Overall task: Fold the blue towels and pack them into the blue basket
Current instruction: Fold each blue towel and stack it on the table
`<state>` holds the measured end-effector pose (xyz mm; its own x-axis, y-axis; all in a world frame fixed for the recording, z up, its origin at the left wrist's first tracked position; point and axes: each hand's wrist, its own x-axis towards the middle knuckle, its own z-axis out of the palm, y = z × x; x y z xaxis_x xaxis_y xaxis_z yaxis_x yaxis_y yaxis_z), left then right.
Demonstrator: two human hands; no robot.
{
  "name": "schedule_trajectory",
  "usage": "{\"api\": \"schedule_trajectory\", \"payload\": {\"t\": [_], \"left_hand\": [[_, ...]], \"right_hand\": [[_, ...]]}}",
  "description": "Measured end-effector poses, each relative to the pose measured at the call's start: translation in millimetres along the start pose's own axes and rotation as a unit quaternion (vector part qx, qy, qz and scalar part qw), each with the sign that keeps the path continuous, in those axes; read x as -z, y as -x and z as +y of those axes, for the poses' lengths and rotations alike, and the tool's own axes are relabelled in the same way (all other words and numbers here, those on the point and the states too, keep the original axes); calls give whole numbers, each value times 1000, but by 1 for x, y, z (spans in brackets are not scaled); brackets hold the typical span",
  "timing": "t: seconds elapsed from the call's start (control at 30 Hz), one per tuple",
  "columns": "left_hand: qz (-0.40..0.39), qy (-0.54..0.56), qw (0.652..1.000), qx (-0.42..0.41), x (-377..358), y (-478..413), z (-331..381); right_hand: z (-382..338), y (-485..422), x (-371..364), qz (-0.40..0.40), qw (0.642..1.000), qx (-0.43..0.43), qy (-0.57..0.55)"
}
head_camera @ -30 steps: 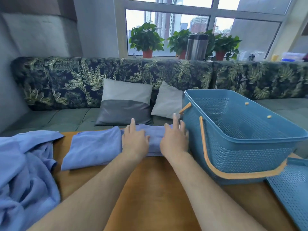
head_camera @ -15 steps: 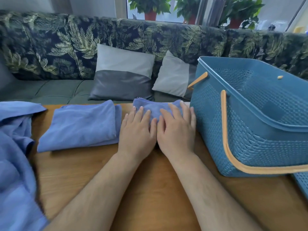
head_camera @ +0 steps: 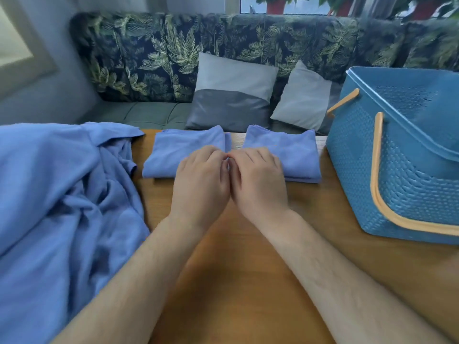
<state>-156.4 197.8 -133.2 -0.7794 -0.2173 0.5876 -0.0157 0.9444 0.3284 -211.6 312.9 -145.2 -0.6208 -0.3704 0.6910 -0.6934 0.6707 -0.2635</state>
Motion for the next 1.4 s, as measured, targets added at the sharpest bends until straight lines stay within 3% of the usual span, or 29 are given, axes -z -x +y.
{"api": "schedule_trajectory", "payload": {"t": [0.17, 0.4, 0.63, 0.73, 0.83, 0.97, 1.07, 1.13, 1.3, 1.4], "left_hand": [[27, -103, 993, 55, 90, 51, -46], [74, -233, 962, 121, 190, 89, -108], [-31, -312, 935, 168, 207, 89, -172], [-34, -272, 943, 188, 206, 80, -172], [11, -180, 963, 201, 209, 78, -159], [10, -51, 985, 167, 211, 83, -120], [-31, 4, 991, 128, 203, 90, -94], [-31, 45, 988, 143, 198, 92, -83], [50, 91, 964, 244, 180, 89, -65], [14, 130, 943, 306, 155, 89, -40]], "right_hand": [[-98, 14, 1, -60, 992, 54, -96], [-231, 9, -17, -146, 955, 51, -253], [-257, 3, -55, -188, 956, 32, -222], [-248, 4, -63, -193, 949, -2, -249], [-241, -1, -59, -215, 920, -87, -315], [-235, -18, -43, -287, 815, -255, -435], [-226, -26, -29, -264, 762, -305, -506], [-213, -23, -18, -239, 770, -296, -512], [-168, 6, 32, -183, 815, -258, -486], [-138, 37, 68, -167, 822, -222, -497]]}}
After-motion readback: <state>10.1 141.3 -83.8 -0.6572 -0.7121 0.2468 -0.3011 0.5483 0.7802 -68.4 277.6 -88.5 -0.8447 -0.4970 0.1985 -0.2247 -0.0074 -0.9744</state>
